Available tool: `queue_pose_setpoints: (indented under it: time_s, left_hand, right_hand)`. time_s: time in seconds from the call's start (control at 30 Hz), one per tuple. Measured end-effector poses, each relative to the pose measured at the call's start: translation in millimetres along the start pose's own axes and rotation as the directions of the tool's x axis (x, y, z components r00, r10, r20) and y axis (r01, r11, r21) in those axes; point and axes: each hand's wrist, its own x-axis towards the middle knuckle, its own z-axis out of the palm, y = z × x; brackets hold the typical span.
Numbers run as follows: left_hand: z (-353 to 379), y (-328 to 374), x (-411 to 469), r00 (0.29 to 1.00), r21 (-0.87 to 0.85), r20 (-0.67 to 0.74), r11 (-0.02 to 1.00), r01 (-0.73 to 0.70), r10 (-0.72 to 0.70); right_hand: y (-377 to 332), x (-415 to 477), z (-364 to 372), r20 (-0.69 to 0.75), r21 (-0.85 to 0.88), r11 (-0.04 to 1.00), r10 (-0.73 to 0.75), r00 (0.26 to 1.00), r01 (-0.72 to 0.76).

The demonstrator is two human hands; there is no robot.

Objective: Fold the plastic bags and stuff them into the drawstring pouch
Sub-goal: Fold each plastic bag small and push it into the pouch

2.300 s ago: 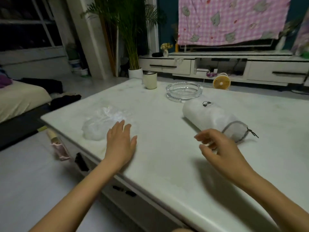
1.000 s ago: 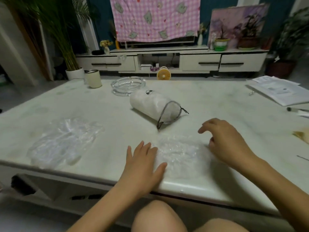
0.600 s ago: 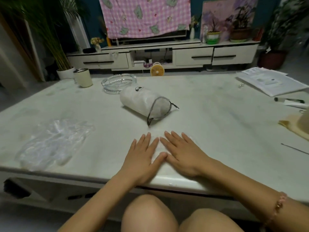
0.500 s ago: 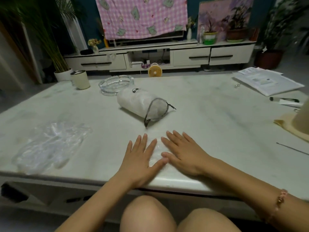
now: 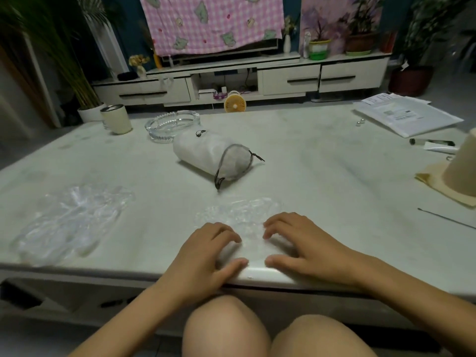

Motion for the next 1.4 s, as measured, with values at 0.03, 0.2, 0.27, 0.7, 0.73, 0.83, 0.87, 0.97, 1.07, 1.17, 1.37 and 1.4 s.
queue_pose_setpoints:
  time_s: [0.03,0.2,0.27,0.7,0.73,0.83,0.87,0.97,1.07,1.17,1.37,1.4]
  left_hand:
    - [-1,1,2,1.000,-0.006,-0.015,1.000,0.008,-0.008]
    - [-6,-1,8,0.998,-0.094,-0.042,0.994,0.047,-0.051]
    - [-6,-8,10,0.992,-0.113,-0.068,0.988,0.102,-0.110]
    - [3,-21,56,0.707,-0.009,-0.199,0.722,0.691,-0.679]
    - [3,-22,58,0.704,0.043,-0.194,0.711,0.702,-0.683]
    - [1,-24,57,0.715,0.223,-0.189,0.680,0.699,-0.673]
    - [1,-26,56,0.719,0.255,-0.194,0.674,0.694,-0.667]
    - [1,-30,54,0.773,0.236,-0.195,0.737,0.634,-0.603]
    - [-4,-30,51,0.814,-0.184,-0.164,0.828,0.530,-0.558]
    - [-19,-16,55,0.842,-0.539,-0.035,0.719,0.438,-0.538]
    - [-25,10,80,0.904,-0.720,0.152,0.582,0.378,-0.400]
    - [-23,12,84,0.899,-0.720,0.182,0.568,0.397,-0.398]
  right_hand:
    - [0,2,3,-0.039,-0.015,1.000,-0.003,0.999,0.002]
    - [2,23,1,-0.233,0.230,0.962,0.198,0.952,-0.144]
    - [5,33,-5,-0.227,0.338,0.917,0.297,0.928,-0.211]
    - [13,83,8,-0.299,-0.145,0.819,0.498,0.814,-0.555]
    - [15,83,7,-0.309,-0.170,0.808,0.500,0.809,-0.564]
    - [22,78,4,-0.363,-0.205,0.784,0.495,0.789,-0.586]
    - [26,76,3,-0.375,-0.224,0.772,0.495,0.784,-0.595]
    - [39,68,-3,-0.385,-0.306,0.741,0.478,0.789,-0.598]
    - [51,67,-15,-0.357,-0.110,0.870,0.417,0.836,-0.481]
    - [40,75,-39,-0.104,0.551,0.801,0.345,0.933,-0.234]
    - [25,90,-42,0.419,0.661,0.685,0.000,0.908,-0.305]
    - [28,89,-40,0.418,0.682,0.663,-0.009,0.908,-0.308]
